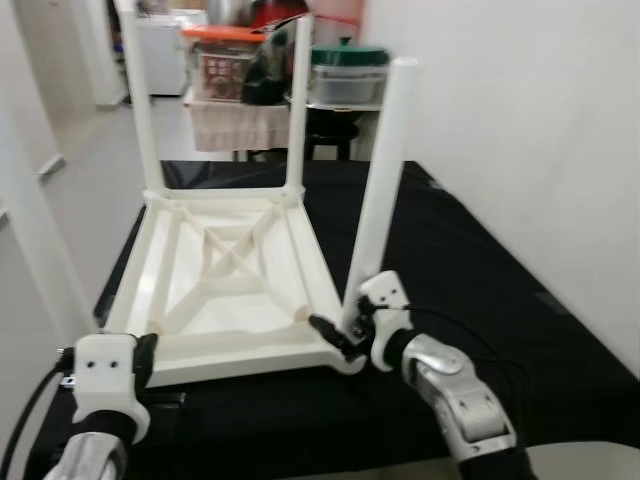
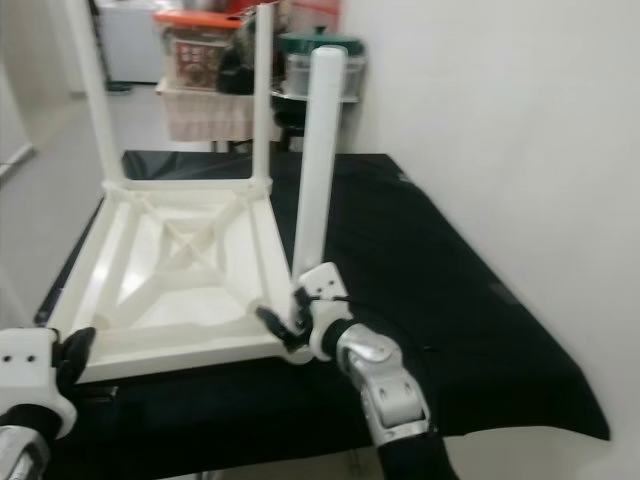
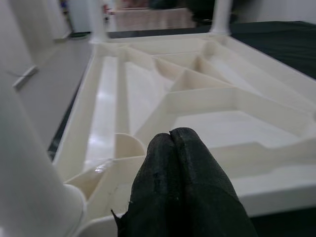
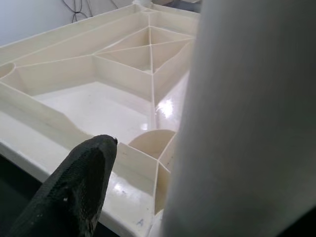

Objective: Building children table

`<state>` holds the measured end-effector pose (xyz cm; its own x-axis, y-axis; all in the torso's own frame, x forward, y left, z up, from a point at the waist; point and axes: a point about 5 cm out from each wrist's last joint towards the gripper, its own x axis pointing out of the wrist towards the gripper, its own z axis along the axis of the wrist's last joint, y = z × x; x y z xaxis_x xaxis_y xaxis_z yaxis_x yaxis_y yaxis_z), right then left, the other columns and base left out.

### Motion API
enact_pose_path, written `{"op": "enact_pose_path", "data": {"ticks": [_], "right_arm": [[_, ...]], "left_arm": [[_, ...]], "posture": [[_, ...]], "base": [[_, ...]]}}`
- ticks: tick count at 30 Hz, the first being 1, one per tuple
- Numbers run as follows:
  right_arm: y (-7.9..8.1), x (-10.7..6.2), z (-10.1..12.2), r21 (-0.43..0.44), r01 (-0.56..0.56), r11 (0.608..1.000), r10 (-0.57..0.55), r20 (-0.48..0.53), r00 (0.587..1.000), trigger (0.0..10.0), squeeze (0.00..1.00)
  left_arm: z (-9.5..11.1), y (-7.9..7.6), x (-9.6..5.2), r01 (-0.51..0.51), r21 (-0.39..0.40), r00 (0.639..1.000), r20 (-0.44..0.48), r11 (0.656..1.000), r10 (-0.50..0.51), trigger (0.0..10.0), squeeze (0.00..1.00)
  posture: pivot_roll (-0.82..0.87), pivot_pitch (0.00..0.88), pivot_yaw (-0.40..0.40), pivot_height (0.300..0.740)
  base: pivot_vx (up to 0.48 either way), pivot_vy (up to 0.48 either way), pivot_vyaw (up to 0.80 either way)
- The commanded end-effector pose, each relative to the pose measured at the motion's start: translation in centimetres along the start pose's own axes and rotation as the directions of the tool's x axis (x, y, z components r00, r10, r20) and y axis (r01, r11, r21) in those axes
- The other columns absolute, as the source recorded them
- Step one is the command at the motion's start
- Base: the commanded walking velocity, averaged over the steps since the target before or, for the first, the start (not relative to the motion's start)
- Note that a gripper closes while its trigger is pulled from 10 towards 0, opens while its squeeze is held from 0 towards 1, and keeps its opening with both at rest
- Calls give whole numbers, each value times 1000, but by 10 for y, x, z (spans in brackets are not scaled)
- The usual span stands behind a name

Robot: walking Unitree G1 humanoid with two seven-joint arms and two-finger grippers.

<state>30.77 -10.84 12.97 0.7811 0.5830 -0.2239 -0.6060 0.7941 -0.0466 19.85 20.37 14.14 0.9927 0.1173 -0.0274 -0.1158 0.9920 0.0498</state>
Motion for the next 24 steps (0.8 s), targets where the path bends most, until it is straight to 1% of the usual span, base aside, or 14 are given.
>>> {"op": "enact_pose_path", "data": {"ticks": [1, 7, 9, 11, 14, 15, 16, 17, 18, 20, 21, 22, 23, 24], "right_arm": [[-1, 3, 4, -18, 8, 1000, -8, -9, 1000, 10000, 0], [-3, 3, 5, -13, 41, 999, -41, -11, 999, 10000, 0], [-4, 3, 5, -11, 46, 999, -46, -12, 999, 10000, 0], [-4, 4, 4, -9, 50, 999, -50, -15, 999, 10000, 0], [-4, 4, 3, -5, 53, 999, -53, -20, 998, 10000, 0], [-4, 4, 3, -5, 53, 999, -53, -20, 998, 10000, 0], [-4, 5, 3, -3, 54, 999, -54, -22, 998, 10000, 0], [-4, 5, 3, 0, 55, 998, -55, -24, 998, 10000, 0], [-4, 5, 2, 6, 56, 998, -56, -25, 998, 10000, 0], [-4, 5, 2, 6, 56, 998, -56, -25, 998, 10000, 0], [-4, 5, 2, 10, 57, 998, -57, -26, 998, 10000, 0], [-4, 5, 2, 14, 57, 998, -57, -27, 998, 10000, 0], [-4, 5, 2, 14, 57, 998, -57, -27, 998, 10000, 0], [-4, 5, 2, 17, 57, 998, -56, -27, 998, 10000, 0]], "left_arm": [[2, -3, -2, 13, 1, 1000, 13, 1000, -13, 10000, 0], [-1, 0, -7, 9, -8, 1000, -3, 1000, -9, 10000, 0], [-6, 2, -14, -3, -11, 1000, -27, 1000, 3, 10000, 0], [-12, 8, -26, -36, -7, 998, -59, 999, 35, 10000, 0], [-15, 20, -39, -108, 0, 992, -62, 994, 108, 10000, 0], [-15, 20, -39, -108, 0, 992, -62, 994, 108, 10000, 0], [-14, 25, -43, -137, -11, 989, -56, 991, 136, 10000, 35], [-14, 30, -46, -163, -18, 986, -50, 987, 162, 10000, 243], [-15, 37, -50, -201, -16, 979, -45, 979, 200, 10000, 1000], [-15, 37, -50, -201, -16, 979, -45, 979, 200, 10000, 1000], [-14, 41, -53, -225, -12, 974, -42, 974, 224, 10000, 1000], [-14, 50, -55, -276, -8, 961, -31, 961, 276, 10000, 1000], [-14, 50, -55, -276, -8, 961, -31, 961, 276, 10000, 1000], [-14, 56, -57, -310, -6, 950, -23, 951, 310, 10000, 1000]], "posture": [[61, 0, -49, 740], [67, 0, -47, 740], [70, 0, -48, 740], [79, 0, -47, 740], [79, 0, -47, 740], [79, 0, -47, 740], [79, 0, -47, 740], [79, 0, -47, 740], [79, 0, -47, 740], [79, 0, -47, 740], [97, 0, -49, 740], [97, 0, -47, 740], [97, 0, -47, 740], [97, 0, -47, 740]], "base": [[0, 0, 0], [0, 0, 0], [0, 0, 0], [0, 0, 0], [0, 0, 0], [0, 0, 0], [0, 0, 0], [0, 0, 0], [0, 0, 0], [0, 0, 0], [0, 0, 0], [0, 0, 0], [0, 0, 0], [0, 0, 0]]}}
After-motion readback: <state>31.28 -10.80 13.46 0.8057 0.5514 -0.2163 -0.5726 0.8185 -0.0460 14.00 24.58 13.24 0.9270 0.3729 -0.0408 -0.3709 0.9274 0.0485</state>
